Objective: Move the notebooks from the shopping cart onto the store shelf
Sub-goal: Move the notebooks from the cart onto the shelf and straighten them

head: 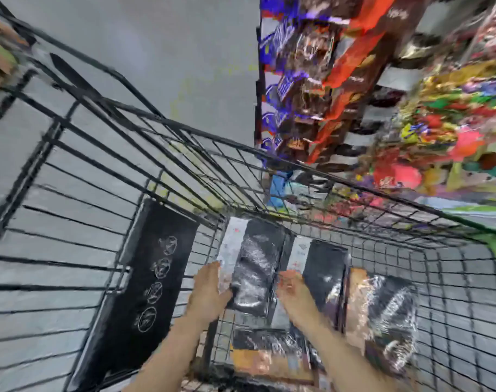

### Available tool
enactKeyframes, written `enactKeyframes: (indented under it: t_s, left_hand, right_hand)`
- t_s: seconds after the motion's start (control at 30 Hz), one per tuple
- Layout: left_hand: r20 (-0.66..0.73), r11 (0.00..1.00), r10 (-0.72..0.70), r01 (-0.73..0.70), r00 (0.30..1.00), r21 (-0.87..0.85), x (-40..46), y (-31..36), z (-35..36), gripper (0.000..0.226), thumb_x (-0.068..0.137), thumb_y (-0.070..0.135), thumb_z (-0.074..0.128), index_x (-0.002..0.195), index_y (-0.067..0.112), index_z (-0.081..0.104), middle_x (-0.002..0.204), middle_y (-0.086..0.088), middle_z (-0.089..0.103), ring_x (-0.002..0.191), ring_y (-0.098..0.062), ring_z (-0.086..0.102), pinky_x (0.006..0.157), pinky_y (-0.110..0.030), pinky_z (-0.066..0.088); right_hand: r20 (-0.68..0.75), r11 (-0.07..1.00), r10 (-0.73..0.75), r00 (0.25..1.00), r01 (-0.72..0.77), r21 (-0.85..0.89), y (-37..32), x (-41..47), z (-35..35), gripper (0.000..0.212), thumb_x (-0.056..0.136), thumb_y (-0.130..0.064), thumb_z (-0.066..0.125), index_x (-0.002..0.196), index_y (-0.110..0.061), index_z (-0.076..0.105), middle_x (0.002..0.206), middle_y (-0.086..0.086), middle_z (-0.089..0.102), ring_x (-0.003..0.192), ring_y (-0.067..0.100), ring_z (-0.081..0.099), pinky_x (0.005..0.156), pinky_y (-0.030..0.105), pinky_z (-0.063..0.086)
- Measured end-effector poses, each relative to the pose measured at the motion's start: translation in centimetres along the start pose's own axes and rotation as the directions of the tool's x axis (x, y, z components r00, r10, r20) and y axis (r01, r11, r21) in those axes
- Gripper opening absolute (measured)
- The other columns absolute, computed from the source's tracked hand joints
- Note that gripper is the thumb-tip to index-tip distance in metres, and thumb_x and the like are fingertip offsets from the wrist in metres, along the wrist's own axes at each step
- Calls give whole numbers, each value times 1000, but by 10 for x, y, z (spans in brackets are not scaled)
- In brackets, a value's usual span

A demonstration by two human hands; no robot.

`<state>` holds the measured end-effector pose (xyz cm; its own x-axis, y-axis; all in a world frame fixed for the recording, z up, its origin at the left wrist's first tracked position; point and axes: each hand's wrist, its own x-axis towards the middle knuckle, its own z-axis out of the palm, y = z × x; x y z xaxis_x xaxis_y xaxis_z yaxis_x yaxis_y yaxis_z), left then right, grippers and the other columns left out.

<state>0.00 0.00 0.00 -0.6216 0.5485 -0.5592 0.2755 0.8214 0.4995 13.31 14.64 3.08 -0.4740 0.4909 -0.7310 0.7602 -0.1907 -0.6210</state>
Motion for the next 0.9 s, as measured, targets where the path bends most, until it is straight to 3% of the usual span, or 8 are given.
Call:
enactKeyframes:
  t_s: [0.1,0.2,0.37,0.5,0.63,0.7,0.8,0.9]
  left_hand:
    - [23,999,-43,43,999,-20,16,-11,17,86,85,30,63,148,11,7,156,-11,8,145,-27,0,118,-37,9]
    - [14,999,-6,5,1000,47,15,-16,29,91,84,36,61,148,12,2,157,-9,2,144,-29,-7,118,-38,6]
    - [-26,996,25,-28,999,-84,16,-16,24,88,78,33,65,147,20,13,156,-4,14,144,-21,2,116,-34,5]
    - [-26,967,-3,-3,1000,-254,12,-6,20,87,73,25,71,144,21,22,149,-8,24,140,-24,19,116,-42,20]
    - [-19,939,40,-44,999,-342,4,3,22,81,73,13,73,140,23,29,137,-2,32,120,-7,32,102,-22,30]
    - [7,922,53,-47,999,-385,2,3,23,81,73,16,73,139,31,29,135,3,30,121,-6,33,105,-25,32]
    - [12,925,71,-62,997,-376,1,2,25,77,74,20,73,135,37,30,128,11,34,119,-6,37,105,-27,33]
    - [22,930,76,-63,997,-362,0,6,19,64,77,21,72,127,41,36,119,24,34,117,-4,40,106,-32,36]
  right_hand:
    - [-47,999,9,999,-11,-52,4,19,16,38,92,-9,48,130,-6,43,117,13,54,94,19,54,70,16,36]
    - [-32,995,70,997,-72,-66,6,29,30,47,93,-15,48,137,-5,35,132,11,51,119,24,50,82,21,37]
    - [-88,996,72,994,-68,50,3,38,44,33,84,-14,63,114,-5,50,112,17,64,96,28,62,88,38,51]
    - [-213,997,40,976,-26,68,1,39,42,37,75,-16,73,99,-13,45,96,8,53,86,23,54,76,29,47]
    - [-183,984,93,979,-62,169,-1,33,37,44,79,-14,69,106,-15,35,102,8,53,80,18,57,68,25,49]
    - [-171,958,115,979,-64,281,1,32,34,53,79,-8,68,118,-13,31,114,2,50,88,16,58,76,23,51]
    - [-137,964,129,982,-92,249,4,30,31,77,79,-25,69,141,-14,25,138,-5,37,126,17,40,109,40,35]
    - [-100,953,138,985,-104,286,8,20,24,59,83,-31,64,134,-16,39,137,0,48,121,19,48,100,38,41]
